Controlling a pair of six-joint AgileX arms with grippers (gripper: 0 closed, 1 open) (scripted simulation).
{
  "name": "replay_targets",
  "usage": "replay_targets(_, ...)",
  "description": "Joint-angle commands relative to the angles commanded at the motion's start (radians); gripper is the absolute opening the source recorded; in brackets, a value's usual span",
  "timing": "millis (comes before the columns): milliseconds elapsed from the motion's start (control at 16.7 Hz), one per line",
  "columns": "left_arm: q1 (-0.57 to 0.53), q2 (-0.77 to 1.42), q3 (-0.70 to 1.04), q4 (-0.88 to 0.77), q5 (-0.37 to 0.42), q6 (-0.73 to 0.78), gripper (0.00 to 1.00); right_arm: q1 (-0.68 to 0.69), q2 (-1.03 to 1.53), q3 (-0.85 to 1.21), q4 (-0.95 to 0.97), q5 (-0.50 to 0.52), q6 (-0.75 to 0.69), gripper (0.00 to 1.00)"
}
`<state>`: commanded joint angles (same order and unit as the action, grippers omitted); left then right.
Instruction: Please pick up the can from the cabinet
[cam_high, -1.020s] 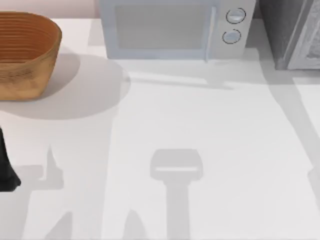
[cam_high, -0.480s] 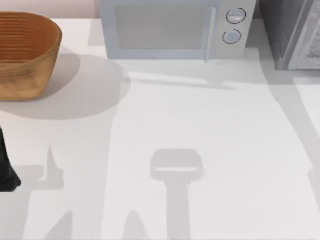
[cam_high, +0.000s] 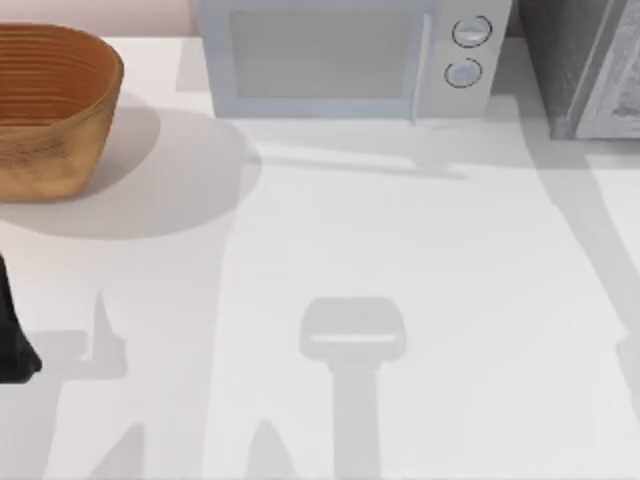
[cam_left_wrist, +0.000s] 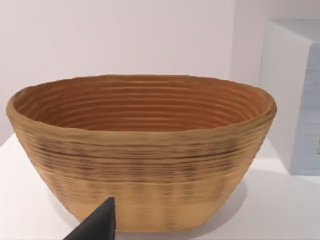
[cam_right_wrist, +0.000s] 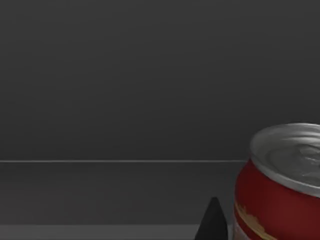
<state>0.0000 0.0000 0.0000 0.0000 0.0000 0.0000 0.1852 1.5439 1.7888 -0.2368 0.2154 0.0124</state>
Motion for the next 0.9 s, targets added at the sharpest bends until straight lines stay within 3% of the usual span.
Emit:
replay_targets(240, 0.0, 0.0, 0.0, 0.0, 0.0, 0.0, 1.0, 0.028, -0.04, 0.004, -0.04, 0.025, 0.001, 0.0)
replay_targets(660, 0.0, 0.0, 0.0, 0.0, 0.0, 0.0, 1.0, 0.216, -0.335, 0.034, -0.376, 0.21, -0.001, 0.0)
replay_targets(900, 0.0, 0.0, 0.0, 0.0, 0.0, 0.0, 1.0, 0.26, -0.394, 0.04, -0.436, 0.253, -0.002, 0.0)
